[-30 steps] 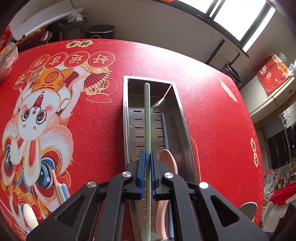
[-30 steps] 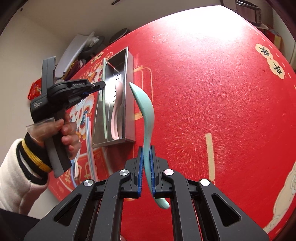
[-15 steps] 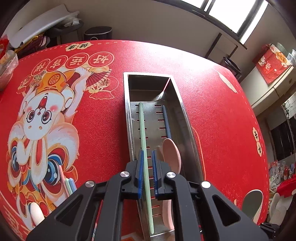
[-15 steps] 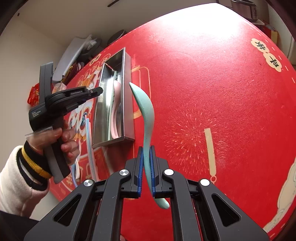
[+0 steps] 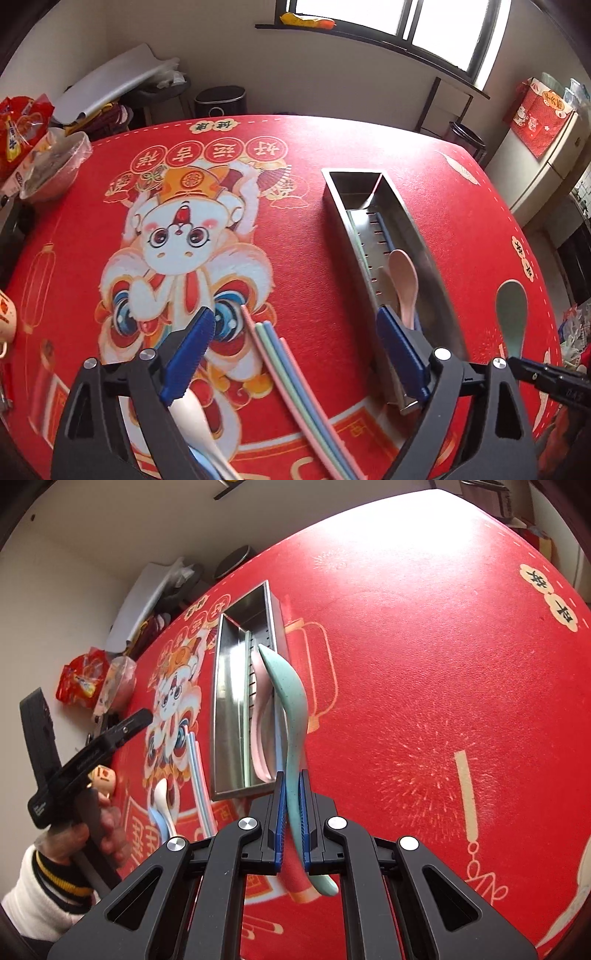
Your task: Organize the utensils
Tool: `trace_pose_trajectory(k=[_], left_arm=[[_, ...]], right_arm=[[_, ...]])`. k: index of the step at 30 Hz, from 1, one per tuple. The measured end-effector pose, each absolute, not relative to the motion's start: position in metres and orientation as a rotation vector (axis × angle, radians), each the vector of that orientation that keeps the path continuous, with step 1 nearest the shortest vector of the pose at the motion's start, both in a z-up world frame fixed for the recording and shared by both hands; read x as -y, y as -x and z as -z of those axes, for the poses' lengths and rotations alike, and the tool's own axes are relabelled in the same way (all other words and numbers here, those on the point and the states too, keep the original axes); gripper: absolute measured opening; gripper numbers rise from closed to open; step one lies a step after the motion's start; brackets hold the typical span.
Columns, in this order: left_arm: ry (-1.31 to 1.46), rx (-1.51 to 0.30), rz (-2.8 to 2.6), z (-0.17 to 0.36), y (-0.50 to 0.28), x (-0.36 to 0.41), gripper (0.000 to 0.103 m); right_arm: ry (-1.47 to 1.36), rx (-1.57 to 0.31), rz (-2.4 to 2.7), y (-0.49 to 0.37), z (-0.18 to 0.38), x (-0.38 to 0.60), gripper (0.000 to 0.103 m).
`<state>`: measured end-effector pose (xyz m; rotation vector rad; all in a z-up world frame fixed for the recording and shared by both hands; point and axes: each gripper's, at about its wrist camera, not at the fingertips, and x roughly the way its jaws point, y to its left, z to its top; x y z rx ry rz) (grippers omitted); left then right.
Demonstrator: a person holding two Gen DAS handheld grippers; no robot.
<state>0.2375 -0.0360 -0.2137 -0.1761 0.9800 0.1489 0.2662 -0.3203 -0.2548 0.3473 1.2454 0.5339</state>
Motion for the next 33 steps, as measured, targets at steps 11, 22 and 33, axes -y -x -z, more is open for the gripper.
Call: trace_pose_trajectory(k=[11, 22, 33], left_arm=[[0.251, -0.989, -0.223, 0.219, -0.184, -0.02, 0.097], [0.28, -0.941, -0.25, 0.223, -0.15, -0.044, 0.097], [0.304, -0.914, -0.248, 0.227, -0.141, -0.052, 0.097]], right_arm=[[-0.351, -1.27, -0.52, -0.289, 0.255, 0.257, 0.007], [-0.29, -1.311, -0.395, -0.305, 0.277, 0.214, 0.007], [-0.327, -1.341, -0.291, -0.317, 0.293, 0.213, 0.007]])
